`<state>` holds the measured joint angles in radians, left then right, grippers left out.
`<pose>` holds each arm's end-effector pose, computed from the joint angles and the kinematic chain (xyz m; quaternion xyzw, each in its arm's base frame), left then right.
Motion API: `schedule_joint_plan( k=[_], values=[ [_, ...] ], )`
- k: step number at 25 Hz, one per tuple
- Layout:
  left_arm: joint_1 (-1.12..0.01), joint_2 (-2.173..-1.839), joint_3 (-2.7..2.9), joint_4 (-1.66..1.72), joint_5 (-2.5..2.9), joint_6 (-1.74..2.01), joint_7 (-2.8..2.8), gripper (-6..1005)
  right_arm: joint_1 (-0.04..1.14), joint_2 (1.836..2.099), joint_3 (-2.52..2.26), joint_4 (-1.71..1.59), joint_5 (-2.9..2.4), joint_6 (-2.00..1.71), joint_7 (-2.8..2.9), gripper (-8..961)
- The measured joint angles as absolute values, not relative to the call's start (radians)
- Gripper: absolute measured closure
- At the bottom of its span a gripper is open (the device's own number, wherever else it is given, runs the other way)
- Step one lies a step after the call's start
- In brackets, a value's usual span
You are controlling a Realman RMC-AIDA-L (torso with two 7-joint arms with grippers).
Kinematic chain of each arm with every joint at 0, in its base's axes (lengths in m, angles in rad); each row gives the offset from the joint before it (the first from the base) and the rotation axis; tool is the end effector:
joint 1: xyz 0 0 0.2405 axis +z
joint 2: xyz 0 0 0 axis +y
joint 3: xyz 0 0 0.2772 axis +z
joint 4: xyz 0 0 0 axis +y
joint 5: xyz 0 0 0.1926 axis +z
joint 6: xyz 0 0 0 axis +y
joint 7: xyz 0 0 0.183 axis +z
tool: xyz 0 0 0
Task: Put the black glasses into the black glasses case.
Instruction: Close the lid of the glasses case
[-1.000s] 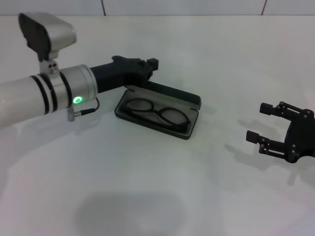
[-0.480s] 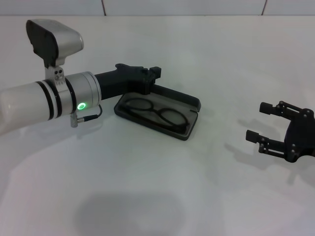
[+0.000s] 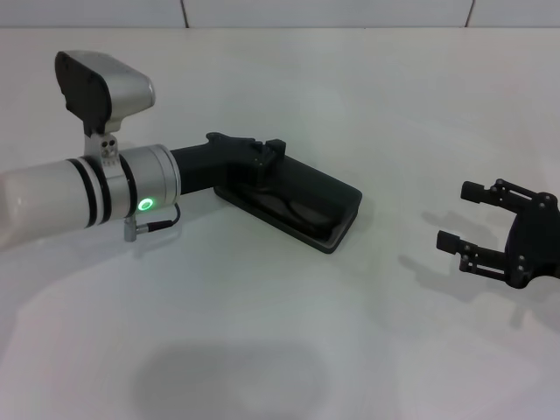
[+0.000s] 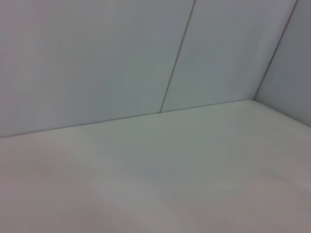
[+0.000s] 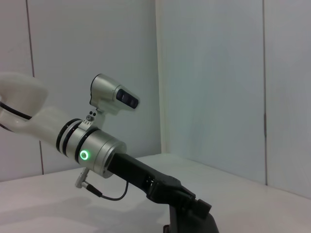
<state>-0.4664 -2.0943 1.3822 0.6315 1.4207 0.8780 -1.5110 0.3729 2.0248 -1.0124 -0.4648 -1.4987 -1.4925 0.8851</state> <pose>-0.2538 0.3766 -0.1028 -0.8902 -0.3240 -0.2112 0.2410 0.2740 0.3059 -0.0485 -0.9238 0.1010 0.3015 0.2133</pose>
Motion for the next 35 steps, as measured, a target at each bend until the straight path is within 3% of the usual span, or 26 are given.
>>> schedule_joint_plan(
  k=[35],
  values=[
    [-0.409,-2.093,1.373,0.624,1.347,0.958,-1.355,962,0.373,2.025,-1.014,-0.465,-1.486,-1.500,0.887,187]
  ],
)
